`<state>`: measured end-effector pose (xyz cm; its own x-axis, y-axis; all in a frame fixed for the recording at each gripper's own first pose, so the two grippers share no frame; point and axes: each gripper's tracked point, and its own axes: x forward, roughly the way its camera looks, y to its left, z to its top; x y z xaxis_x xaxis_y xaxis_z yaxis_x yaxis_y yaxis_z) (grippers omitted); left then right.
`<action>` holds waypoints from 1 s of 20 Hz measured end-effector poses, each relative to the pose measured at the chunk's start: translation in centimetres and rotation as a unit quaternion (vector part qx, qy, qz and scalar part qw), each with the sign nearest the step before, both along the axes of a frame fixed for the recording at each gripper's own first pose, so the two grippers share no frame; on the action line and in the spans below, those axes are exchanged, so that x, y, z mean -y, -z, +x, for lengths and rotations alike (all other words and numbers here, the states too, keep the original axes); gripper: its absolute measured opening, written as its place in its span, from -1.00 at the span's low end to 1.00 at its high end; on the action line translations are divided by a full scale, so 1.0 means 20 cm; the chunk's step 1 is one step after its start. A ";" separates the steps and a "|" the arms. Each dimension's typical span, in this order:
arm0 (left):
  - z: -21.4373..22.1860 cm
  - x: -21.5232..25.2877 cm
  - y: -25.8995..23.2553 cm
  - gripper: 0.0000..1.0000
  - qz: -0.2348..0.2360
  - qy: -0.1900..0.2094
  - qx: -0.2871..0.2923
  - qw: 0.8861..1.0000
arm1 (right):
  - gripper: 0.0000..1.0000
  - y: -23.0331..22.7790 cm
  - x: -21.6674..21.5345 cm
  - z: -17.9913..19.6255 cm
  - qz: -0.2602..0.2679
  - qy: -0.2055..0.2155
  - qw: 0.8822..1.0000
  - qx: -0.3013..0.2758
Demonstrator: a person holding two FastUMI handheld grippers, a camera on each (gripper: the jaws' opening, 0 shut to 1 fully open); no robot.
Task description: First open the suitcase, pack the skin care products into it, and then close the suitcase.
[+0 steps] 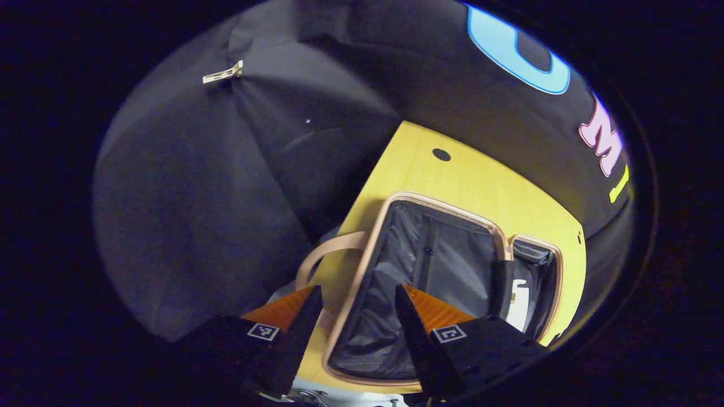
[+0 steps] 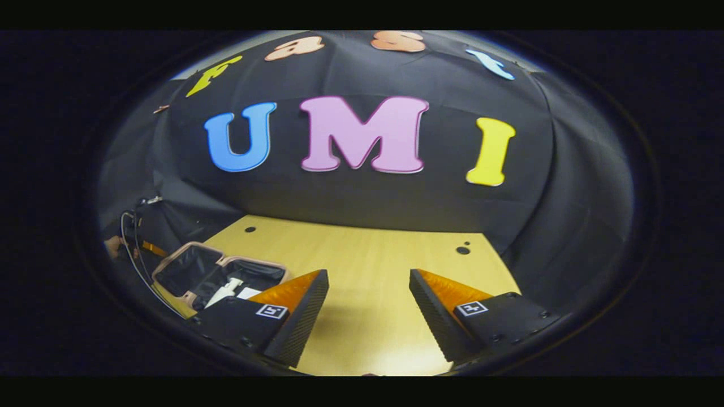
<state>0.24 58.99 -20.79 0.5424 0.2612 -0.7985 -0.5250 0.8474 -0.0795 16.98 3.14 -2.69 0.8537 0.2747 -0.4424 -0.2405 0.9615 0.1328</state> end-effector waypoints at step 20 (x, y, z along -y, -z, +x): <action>-0.04 -0.23 0.41 -0.64 -0.053 -0.044 -0.078 0.995 | 0.83 -0.02 -0.11 -0.03 0.079 0.028 0.995 -0.044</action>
<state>-0.54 63.56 -29.07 0.3892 0.2114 -0.8966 -0.6098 0.7886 -0.0787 16.46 5.44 -2.39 0.8294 0.3008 -0.4708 -0.1687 0.9382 0.3022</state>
